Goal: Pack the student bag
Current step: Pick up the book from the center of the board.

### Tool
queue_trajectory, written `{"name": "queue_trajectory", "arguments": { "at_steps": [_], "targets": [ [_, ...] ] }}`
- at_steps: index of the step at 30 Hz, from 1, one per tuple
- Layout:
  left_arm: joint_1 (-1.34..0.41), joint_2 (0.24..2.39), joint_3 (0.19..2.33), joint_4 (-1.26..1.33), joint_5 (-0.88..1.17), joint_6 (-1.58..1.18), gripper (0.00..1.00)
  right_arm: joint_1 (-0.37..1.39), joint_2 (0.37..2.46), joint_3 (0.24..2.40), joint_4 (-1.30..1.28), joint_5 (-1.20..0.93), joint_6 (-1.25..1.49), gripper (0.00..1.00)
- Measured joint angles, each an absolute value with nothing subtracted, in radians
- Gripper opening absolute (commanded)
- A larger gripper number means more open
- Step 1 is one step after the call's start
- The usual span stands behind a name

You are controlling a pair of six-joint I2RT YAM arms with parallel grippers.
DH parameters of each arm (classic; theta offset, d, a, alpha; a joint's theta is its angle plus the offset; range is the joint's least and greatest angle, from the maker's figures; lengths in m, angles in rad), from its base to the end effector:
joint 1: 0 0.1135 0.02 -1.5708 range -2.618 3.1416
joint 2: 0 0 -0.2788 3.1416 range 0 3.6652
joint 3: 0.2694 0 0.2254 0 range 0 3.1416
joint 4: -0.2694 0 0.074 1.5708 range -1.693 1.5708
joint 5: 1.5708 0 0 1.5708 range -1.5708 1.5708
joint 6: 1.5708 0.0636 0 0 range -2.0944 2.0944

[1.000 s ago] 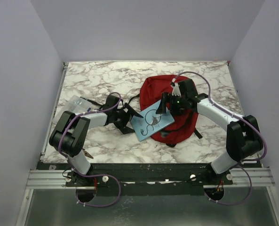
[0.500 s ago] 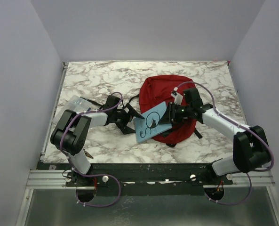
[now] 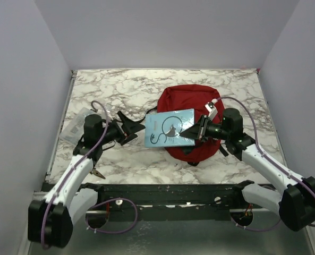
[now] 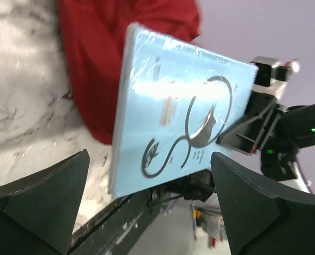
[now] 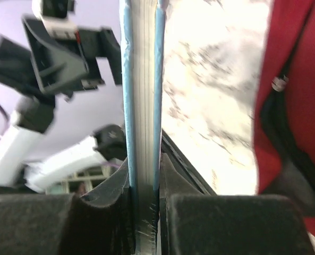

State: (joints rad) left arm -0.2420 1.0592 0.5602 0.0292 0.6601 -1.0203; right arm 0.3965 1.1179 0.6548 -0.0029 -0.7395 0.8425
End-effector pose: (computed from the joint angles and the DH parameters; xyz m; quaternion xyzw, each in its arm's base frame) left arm 0.1982 -0.0891 0.2491 -0.1490 0.8103 -0.5150 0.2366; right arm 0.1931 0.1273 0.2664 -0.0094 0.8160 0.5345 0.2197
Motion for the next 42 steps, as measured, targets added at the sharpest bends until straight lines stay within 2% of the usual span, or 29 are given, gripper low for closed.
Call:
{"name": "queue_trajectory", "arguments": {
  "at_steps": [3, 9, 13, 23, 26, 30, 33, 38, 40, 42],
  "targets": [
    [-0.182, 0.821, 0.508, 0.026, 0.667, -1.014, 0.98, 0.398, 1.051, 0.585, 0.228, -0.709, 1.009, 0.0],
    [-0.174, 0.578, 0.5, 0.044, 0.667, -1.117, 0.98, 0.408, 1.09, 0.507, 0.681, -0.612, 1.309, 0.0],
    [-0.239, 0.537, 0.498, 0.156, 0.596, -1.202, 0.98, 0.455, 1.153, 0.512, 0.898, -0.519, 1.414, 0.0],
    [-0.59, 0.577, 0.479, 0.429, 0.119, -1.257, 0.97, 0.767, 1.193, 0.521, 1.147, -0.166, 1.431, 0.0],
    [-0.635, 0.645, 0.486, 0.472, 0.027, -1.26, 0.86, 0.831, 1.218, 0.523, 1.176, -0.079, 1.42, 0.0],
    [-0.716, 0.704, 0.497, 0.484, -0.079, -1.244, 0.56, 0.907, 1.228, 0.525, 1.148, 0.029, 1.384, 0.0],
    [-0.751, 0.696, 0.497, 0.498, -0.139, -1.233, 0.45, 0.958, 1.195, 0.529, 1.066, 0.121, 1.35, 0.0],
    [-0.76, 0.699, 0.497, 0.511, -0.194, -1.236, 0.14, 0.987, 1.161, 0.531, 0.988, 0.22, 1.328, 0.02],
    [-0.76, 0.709, 0.497, 0.508, -0.208, -1.239, 0.0, 0.987, 1.16, 0.531, 0.971, 0.235, 1.324, 0.19],
    [-0.761, 0.721, 0.499, 0.508, -0.21, -1.244, 0.0, 0.987, 1.152, 0.528, 0.965, 0.238, 1.304, 0.43]
  ]
}}
